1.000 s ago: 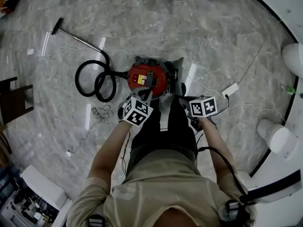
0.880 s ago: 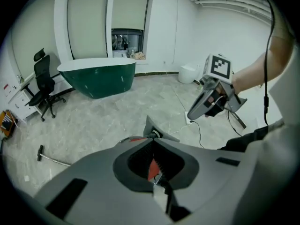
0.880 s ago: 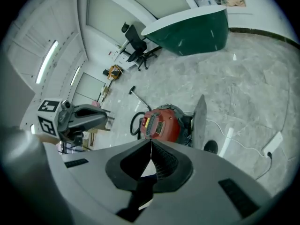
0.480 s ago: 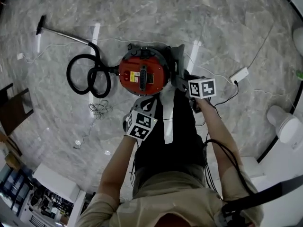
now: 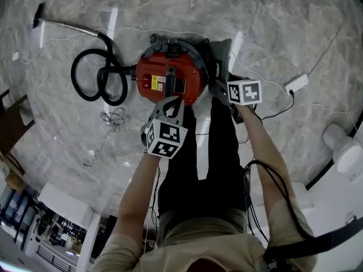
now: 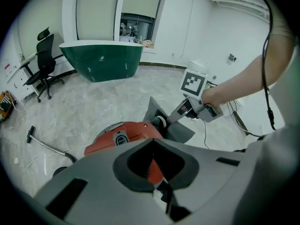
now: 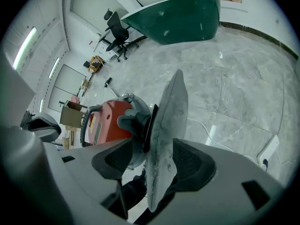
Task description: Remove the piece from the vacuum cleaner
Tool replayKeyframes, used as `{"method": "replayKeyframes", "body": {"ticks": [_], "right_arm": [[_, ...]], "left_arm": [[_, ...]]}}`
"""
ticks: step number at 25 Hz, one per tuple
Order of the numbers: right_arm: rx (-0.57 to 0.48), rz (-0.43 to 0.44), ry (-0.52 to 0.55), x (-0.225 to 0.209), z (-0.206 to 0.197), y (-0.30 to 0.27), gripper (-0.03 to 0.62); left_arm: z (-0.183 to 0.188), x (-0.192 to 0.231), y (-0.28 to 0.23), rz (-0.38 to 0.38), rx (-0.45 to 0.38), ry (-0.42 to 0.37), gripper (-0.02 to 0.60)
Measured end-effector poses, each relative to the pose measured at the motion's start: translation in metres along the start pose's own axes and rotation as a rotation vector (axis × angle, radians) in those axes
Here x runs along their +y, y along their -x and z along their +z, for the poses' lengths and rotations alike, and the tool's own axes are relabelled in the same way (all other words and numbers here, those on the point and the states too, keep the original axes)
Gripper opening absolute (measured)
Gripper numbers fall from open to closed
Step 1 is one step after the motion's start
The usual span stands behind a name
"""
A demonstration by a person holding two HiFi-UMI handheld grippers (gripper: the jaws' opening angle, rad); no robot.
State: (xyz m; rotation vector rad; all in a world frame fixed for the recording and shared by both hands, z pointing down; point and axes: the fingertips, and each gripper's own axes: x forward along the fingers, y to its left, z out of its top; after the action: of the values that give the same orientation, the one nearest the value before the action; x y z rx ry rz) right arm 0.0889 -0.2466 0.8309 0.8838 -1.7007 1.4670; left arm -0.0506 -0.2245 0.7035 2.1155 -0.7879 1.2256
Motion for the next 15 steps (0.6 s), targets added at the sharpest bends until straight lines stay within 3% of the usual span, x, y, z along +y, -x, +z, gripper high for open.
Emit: {"method": "replayKeyframes", "body": {"ticks": [5, 9, 15], "right_arm": [[0.088, -0.031, 0.010, -0.010, -0.008, -0.025, 0.244], [0.077, -0.009, 0.024, -0.017, -0.014, -0.024, 0.113], [0.094, 0.007, 0.095, -0.015, -0.017, -0.024, 0.038]], "left_arm": [[-0.006, 0.005, -0.015, 0.008, 0.021, -0.008, 0.003], [-0.015, 0.001, -0.025, 0.001, 0.050, -0.025, 0.003], [-0.022, 0.003, -0.032, 0.008, 0.080, -0.022, 0.003]]}}
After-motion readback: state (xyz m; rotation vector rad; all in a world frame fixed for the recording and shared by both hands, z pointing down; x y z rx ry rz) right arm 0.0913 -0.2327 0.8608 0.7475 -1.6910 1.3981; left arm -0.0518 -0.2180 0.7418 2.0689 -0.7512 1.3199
